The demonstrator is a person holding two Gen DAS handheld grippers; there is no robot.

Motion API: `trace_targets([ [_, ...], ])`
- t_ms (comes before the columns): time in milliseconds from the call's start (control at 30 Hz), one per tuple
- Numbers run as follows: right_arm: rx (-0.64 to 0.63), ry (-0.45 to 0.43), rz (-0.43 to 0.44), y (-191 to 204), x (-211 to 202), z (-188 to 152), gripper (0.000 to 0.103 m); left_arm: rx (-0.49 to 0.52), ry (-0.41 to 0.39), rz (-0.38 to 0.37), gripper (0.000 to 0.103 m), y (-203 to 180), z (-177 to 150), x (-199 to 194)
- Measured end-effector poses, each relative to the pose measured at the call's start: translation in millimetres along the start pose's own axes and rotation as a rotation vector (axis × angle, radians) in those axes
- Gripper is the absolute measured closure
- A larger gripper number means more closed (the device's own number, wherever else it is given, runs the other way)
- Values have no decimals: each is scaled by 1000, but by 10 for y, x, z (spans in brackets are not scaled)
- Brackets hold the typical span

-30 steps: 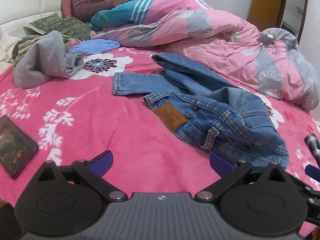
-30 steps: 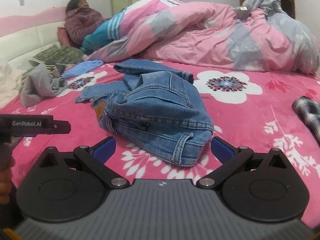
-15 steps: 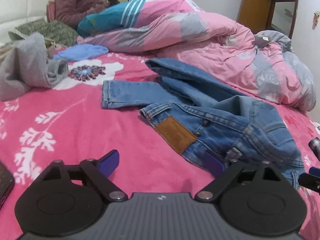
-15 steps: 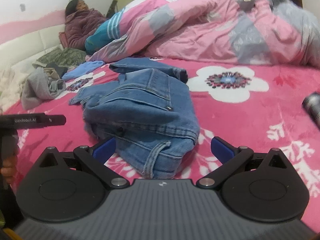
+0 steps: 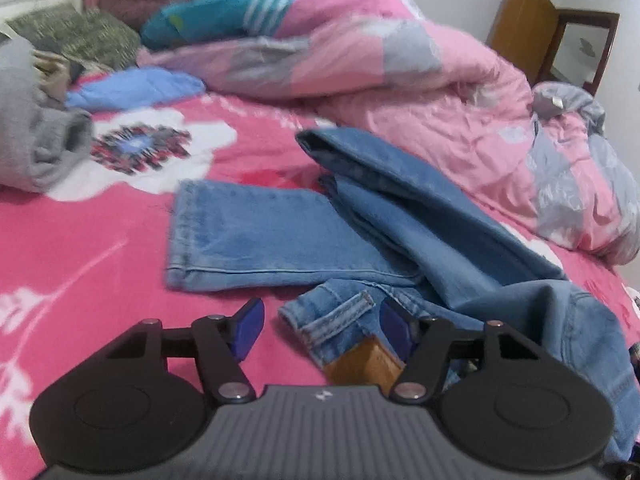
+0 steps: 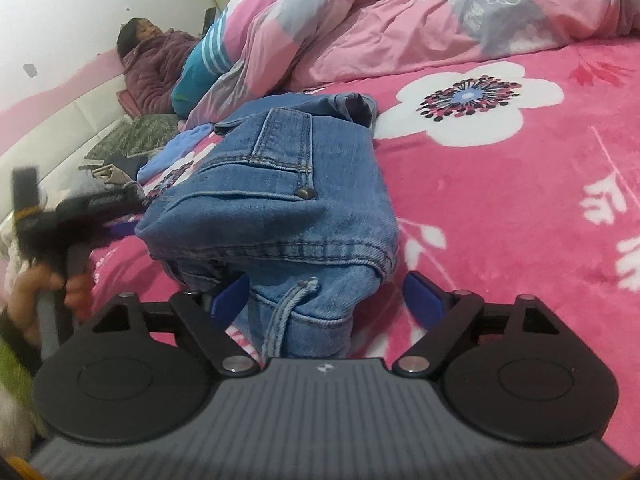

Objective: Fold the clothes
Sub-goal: 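Grasp the jeans waistband with the right tool while the left tool grasps the waist edge, then hold the jeans waist with both tools and lift it off the bed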

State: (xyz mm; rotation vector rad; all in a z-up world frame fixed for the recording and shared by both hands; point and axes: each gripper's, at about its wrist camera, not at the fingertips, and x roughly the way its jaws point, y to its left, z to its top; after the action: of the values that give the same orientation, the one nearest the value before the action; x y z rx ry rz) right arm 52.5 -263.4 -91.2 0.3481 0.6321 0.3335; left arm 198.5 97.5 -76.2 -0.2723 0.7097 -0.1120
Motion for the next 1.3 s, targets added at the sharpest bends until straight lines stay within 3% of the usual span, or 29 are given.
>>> trace_targets([
  [67, -3, -3, 12, -17, 22, 6, 28, 6, 32, -6, 39, -24, 5, 134],
  [200, 0, -11, 31, -55, 80, 38, 37, 40, 6, 15, 40, -107, -64, 196],
  [300, 25, -20, 66, -81, 94, 65, 55, 35, -2, 34, 56, -126, -75, 156],
  [367, 47, -27, 96, -95, 89, 77, 74, 31, 6, 40, 63, -138, -88, 108],
  [467, 101, -47, 146, -109, 41, 75, 88, 36, 22, 56, 72, -183, -114, 17],
  [767, 191, -140, 256, -169, -457, 52, 92, 93, 20, 35, 90, -468, -305, -436],
  [1133, 263, -207, 335, -364, -1063, -181, 93, 132, 89, -40, 91, -691, -838, -977],
  [1233, 319, -219, 337, -515, -1208, -289, 93, 140, 75, -49, 79, -709, -906, -1106],
  [1300, 351, -229, 327, -614, -1296, -371, 93, 149, 53, -55, 61, -726, -918, -1153],
])
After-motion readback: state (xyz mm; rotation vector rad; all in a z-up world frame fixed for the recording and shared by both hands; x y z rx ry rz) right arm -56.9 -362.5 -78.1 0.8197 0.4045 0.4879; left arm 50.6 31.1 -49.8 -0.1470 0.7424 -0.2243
